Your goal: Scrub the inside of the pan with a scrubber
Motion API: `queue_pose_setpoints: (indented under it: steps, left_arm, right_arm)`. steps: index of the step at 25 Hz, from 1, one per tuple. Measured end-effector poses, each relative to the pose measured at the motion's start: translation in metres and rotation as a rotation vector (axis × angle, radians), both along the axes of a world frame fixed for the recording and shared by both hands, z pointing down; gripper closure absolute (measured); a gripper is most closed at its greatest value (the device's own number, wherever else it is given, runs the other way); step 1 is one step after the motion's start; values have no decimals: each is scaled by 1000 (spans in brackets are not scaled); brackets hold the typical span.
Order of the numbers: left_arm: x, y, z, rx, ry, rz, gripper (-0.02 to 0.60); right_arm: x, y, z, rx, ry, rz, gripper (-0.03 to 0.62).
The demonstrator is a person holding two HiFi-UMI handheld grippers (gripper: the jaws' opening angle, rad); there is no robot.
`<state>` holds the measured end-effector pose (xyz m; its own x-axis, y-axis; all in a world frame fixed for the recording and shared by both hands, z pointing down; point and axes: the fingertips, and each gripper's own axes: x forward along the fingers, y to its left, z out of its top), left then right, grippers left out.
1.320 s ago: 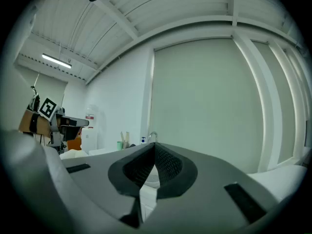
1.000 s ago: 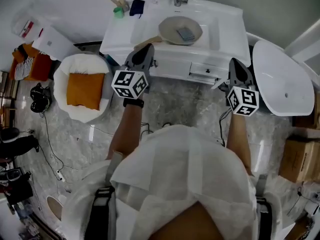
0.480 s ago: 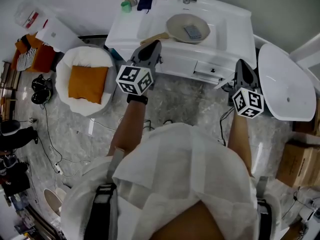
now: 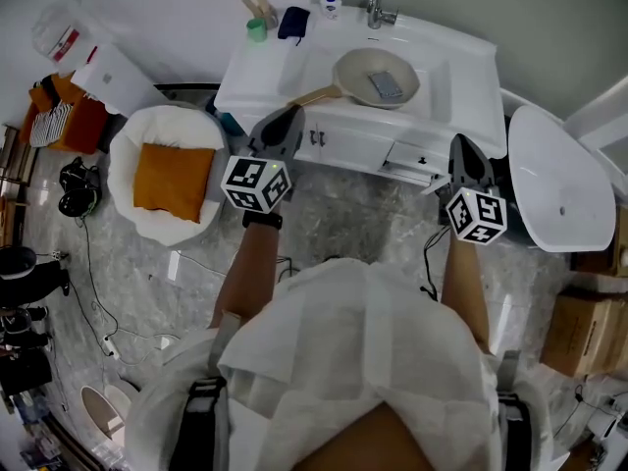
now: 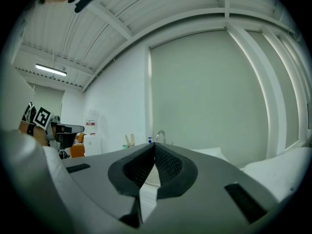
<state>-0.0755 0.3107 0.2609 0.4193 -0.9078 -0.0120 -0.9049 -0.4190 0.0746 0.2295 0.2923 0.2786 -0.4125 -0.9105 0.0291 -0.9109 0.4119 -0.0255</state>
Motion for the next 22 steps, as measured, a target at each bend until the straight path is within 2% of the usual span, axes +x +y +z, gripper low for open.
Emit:
queue_pose_setpoints:
  steps: [5,11,22]
  left_arm:
    - [-36,-8,-2,15,-10,-22,565]
    - [-35,-38,8,1,1,3,565]
    - [-7,-186,3,-10,-18,24,565]
  right_arm:
    - [-33,-9,-3,1,7,-17,586]
    - [-50,-36,5,-14,23,-49,586]
    - [-42,-188,8,-30,25,-99,586]
